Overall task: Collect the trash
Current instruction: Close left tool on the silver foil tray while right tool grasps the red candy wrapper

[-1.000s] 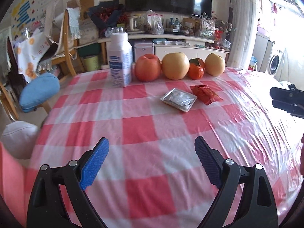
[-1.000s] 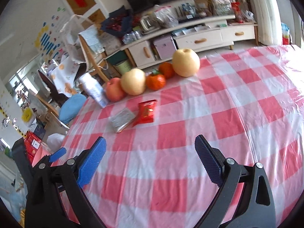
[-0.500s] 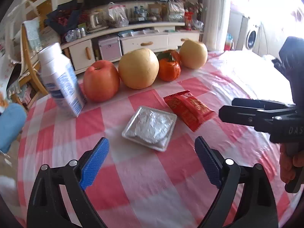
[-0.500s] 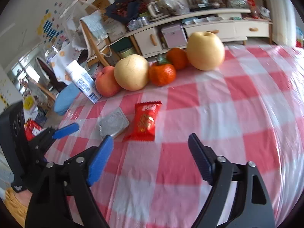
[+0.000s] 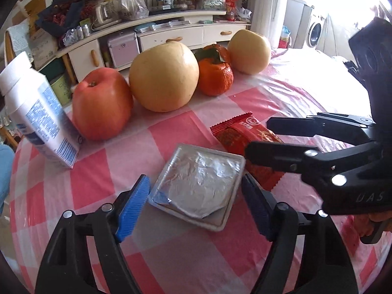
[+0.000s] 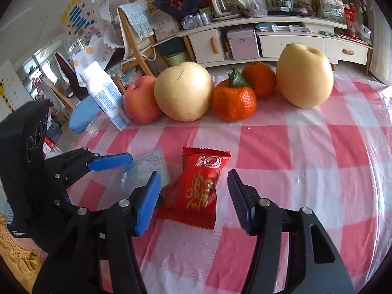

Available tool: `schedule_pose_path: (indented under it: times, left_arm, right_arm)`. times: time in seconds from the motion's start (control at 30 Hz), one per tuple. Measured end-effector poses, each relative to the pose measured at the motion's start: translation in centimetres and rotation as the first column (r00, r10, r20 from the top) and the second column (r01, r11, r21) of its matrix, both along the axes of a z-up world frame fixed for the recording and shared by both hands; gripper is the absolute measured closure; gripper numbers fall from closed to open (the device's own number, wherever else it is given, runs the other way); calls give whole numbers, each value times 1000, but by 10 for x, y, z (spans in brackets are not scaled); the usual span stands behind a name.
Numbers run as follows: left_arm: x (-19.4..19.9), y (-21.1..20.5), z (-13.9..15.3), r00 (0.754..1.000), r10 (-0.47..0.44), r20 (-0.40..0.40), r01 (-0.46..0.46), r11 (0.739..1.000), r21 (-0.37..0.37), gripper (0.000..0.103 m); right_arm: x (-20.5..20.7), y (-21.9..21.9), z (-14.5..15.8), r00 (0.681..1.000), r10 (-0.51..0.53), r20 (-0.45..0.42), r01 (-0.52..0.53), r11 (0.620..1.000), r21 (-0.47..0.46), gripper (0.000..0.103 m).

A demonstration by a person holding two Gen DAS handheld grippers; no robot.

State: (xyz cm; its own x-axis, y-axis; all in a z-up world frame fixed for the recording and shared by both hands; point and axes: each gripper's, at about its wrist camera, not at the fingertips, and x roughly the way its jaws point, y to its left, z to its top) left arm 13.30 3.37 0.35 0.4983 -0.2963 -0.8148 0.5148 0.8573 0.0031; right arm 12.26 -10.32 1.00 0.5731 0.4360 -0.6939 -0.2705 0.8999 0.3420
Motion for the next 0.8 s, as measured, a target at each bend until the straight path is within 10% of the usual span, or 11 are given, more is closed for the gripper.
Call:
schedule_pose_path:
  times: [0.53, 0.8]
  left_arm:
    - [11, -7, -1, 999, -36, 1, 36, 999, 2, 27]
    - [-4, -13, -2, 1000, -10, 26, 10, 1000, -10, 38]
  right_arm:
    - [10, 7, -3, 999, 40, -13, -41, 998, -46, 58]
    - [10, 0, -3, 1000, 29, -3, -29, 995, -91, 43]
